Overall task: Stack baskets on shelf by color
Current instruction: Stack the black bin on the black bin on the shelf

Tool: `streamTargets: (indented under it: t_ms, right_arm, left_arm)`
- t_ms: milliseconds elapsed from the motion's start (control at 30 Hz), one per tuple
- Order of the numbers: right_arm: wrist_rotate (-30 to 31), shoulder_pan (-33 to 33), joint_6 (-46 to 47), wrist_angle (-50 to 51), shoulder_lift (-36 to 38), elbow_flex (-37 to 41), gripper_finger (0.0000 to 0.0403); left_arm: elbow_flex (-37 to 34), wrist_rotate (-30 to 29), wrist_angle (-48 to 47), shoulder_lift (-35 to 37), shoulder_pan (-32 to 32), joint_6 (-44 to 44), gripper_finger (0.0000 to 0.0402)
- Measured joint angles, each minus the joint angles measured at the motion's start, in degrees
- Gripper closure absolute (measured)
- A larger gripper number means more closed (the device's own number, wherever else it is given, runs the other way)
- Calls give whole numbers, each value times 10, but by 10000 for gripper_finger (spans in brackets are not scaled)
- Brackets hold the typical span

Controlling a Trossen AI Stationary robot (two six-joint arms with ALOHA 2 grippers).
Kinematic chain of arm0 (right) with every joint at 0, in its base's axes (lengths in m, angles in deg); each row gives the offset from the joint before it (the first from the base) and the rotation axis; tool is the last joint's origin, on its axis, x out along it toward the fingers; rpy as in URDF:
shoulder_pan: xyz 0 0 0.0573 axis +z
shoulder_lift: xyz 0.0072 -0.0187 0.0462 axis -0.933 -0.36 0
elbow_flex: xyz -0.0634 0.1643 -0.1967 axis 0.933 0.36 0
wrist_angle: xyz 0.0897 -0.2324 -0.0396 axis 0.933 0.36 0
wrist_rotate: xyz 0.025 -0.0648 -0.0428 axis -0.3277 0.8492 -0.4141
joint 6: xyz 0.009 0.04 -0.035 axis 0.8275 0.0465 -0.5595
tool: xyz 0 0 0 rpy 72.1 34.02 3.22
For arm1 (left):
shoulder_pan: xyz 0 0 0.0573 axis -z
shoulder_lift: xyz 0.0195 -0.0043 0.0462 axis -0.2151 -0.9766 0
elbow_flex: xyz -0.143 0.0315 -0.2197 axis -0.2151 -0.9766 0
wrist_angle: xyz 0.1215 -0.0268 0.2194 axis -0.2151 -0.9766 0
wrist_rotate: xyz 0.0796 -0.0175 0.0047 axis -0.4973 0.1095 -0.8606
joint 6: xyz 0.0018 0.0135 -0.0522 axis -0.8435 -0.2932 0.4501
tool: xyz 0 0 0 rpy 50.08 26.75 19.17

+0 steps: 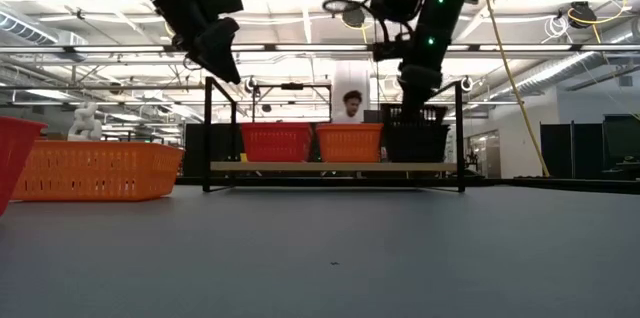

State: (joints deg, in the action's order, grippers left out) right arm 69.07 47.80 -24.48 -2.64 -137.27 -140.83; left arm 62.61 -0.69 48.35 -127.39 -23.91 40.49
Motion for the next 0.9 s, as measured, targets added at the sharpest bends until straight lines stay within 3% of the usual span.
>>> streamTargets:
  t_ms: [200,333,500,633,900]
  right_arm:
    - [37,1,-1,-20,42,0,267]
    - [2,2,10,-1,57,0,250]
    - [-42,2,-3,-6,57,31,256]
    - [-37,2,-7,-6,56,75,269]
    - [-5,2,-64,-25,67,100,286]
  left_arm:
    - [2,-2,-49,0,8,20,202]
    - [3,-10,-77,1,29,46,201]
    - [3,-15,-92,1,64,72,201]
    - [0,14,-120,0,94,103,202]
    - [-1,6,-167,-2,121,142,202]
